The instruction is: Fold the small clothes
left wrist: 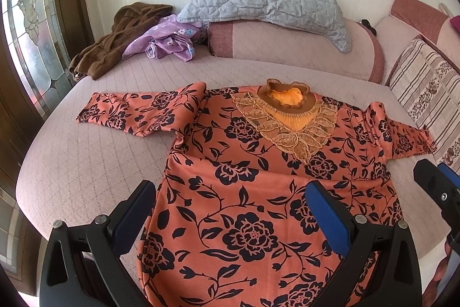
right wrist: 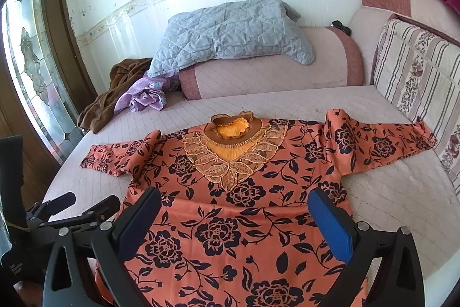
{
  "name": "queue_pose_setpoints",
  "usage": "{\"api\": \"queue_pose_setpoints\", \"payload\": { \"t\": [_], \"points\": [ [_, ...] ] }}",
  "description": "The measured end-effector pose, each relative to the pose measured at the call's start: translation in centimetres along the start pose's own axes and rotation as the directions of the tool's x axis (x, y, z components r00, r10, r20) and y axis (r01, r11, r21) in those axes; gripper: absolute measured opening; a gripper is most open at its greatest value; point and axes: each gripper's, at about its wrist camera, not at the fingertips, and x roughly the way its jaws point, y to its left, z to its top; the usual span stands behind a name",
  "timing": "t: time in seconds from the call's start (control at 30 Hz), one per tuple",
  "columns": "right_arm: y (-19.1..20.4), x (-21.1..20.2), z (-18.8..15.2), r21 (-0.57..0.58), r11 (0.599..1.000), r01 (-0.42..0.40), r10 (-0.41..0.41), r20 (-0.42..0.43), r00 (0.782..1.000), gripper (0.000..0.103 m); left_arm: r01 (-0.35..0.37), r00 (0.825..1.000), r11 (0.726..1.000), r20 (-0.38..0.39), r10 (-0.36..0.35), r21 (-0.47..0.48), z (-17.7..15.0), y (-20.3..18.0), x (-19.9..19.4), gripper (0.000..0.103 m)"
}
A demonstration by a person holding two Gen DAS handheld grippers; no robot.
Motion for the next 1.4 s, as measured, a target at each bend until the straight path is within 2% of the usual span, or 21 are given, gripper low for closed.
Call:
{"api": "queue_pose_setpoints", "payload": {
  "t": [0.13,0.23,0.33,0.4,0.5,0.53,0.6,0.7,0.83,0.9,0.93,1.0,1.03,1.07,1.1,1.13,1.17,1.2,1.23,1.27,1.4],
  "points": [
    [-1.4,1.0,-0.4,0.034,0.999,-0.014,0.015,-0.024,1.000,0.103,-0.008,0.998,1.000,-0.055,0.009,0.006,-0.8,0.2,2.0,0.103],
    [-4.0,2.1,-1.2,0.107,0.993,-0.046,0.052,-0.054,0.997,0.103,-0.026,0.993,0.999,-0.115,0.028,0.020,-2.1,0.3,4.5,0.103],
    [-9.0,3.4,-2.0,0.226,0.973,-0.051,0.070,-0.080,0.994,0.103,-0.041,0.978,0.998,-0.202,0.049,0.044,-4.0,0.4,7.9,0.103],
    [-13.5,4.3,-2.2,0.328,0.943,-0.049,0.076,-0.071,0.995,0.103,-0.038,0.973,0.998,-0.225,0.049,0.050,-5.0,0.2,9.7,0.103],
    [-22.5,5.7,-1.9,0.512,0.859,-0.014,0.035,-0.031,0.999,0.103,-0.056,0.944,0.995,-0.321,0.078,0.078,-7.0,0.7,12.1,0.103],
    [-26.9,6.5,-1.7,0.601,0.800,0.006,0.005,-0.016,1.000,0.103,-0.056,0.936,0.995,-0.341,0.081,0.081,-7.4,1.0,12.2,0.103],
    [-33.3,7.7,-1.2,0.715,0.699,0.010,-0.029,0.014,0.999,0.102,-0.029,0.945,0.999,-0.324,0.038,0.035,-7.9,1.7,12.2,0.103],
    [-40.3,10.0,0.1,0.794,0.606,0.052,-0.090,0.003,0.996,0.101,-0.017,0.950,0.999,-0.310,0.029,0.042,-8.4,1.7,12.1,0.103],
    [-46.4,14.1,1.7,0.836,0.523,0.164,-0.164,-0.090,0.982,0.096,-0.018,0.954,0.999,-0.299,0.031,0.045,-8.6,1.9,11.7,0.103],
    [-48.1,15.4,1.5,0.858,0.478,0.190,-0.174,-0.119,0.978,0.095,-0.015,0.957,0.999,-0.290,0.029,0.049,-8.7,1.9,11.7,0.103],
    [-48.5,15.8,1.7,0.861,0.468,0.201,-0.194,-0.121,0.973,0.095,-0.007,0.960,0.999,-0.278,0.020,0.049,-9.1,2.0,11.6,0.103],
    [-48.5,16.3,2.7,0.845,0.470,0.255,-0.231,-0.161,0.959,0.091,-0.005,0.964,0.998,-0.265,0.022,0.064,-8.8,2.0,11.8,0.103],
    [-48.5,16.7,3.1,0.829,0.478,0.290,-0.245,-0.192,0.950,0.076,-0.001,0.967,0.998,-0.256,0.018,0.068,-8.9,2.1,11.7,0.103],
    [-48.5,17.0,3.6,0.810,0.485,0.329,-0.263,-0.224,0.938,0.065,0.004,0.968,0.998,-0.250,0.013,0.067,-9.0,2.1,11.7,0.103],
    [-48.5,17.2,3.8,0.792,0.486,0.370,-0.284,-0.257,0.924,0.039,0.010,0.969,0.998,-0.247,0.008,0.068,-9.0,2.2,11.7,0.103],
    [-48.9,17.2,3.8,0.785,0.473,0.400,-0.295,-0.287,0.911,0.019,0.019,0.968,0.998,-0.249,-0.003,0.064,-9.0,2.2,11.6,0.103],
    [-49.3,17.1,3.7,0.789,0.469,0.397,-0.288,-0.289,0.913,0.010,0.029,0.968,0.998,-0.252,-0.012,0.063,-9.0,2.3,11.5,0.103],
    [-49.5,17.0,3.9,0.793,0.480,0.375,-0.266,-0.276,0.924,0.007,0.037,0.967,0.997,-0.254,-0.019,0.068,-9.0,2.4,11.4,0.103],
    [-48.9,16.5,4.9,0.772,0.519,0.367,-0.266,-0.262,0.928,0.007,0.038,0.967,0.996,-0.254,-0.017,0.077,-8.8,2.6,11.5,0.103],
    [-48.0,15.9,6.1,0.741,0.564,0.364,-0.283,-0.241,0.928,0.007,0.040,0.967,0.996,-0.253,-0.017,0.086,-8.5,2.8,11.5,0.103],
    [-40.2,12.9,12.1,0.624,0.743,0.240,-0.247,-0.078,0.966,0.007,0.029,0.972,0.997,-0.236,-0.012,0.072,-7.8,3.9,11.1,0.103]
  ]
}}
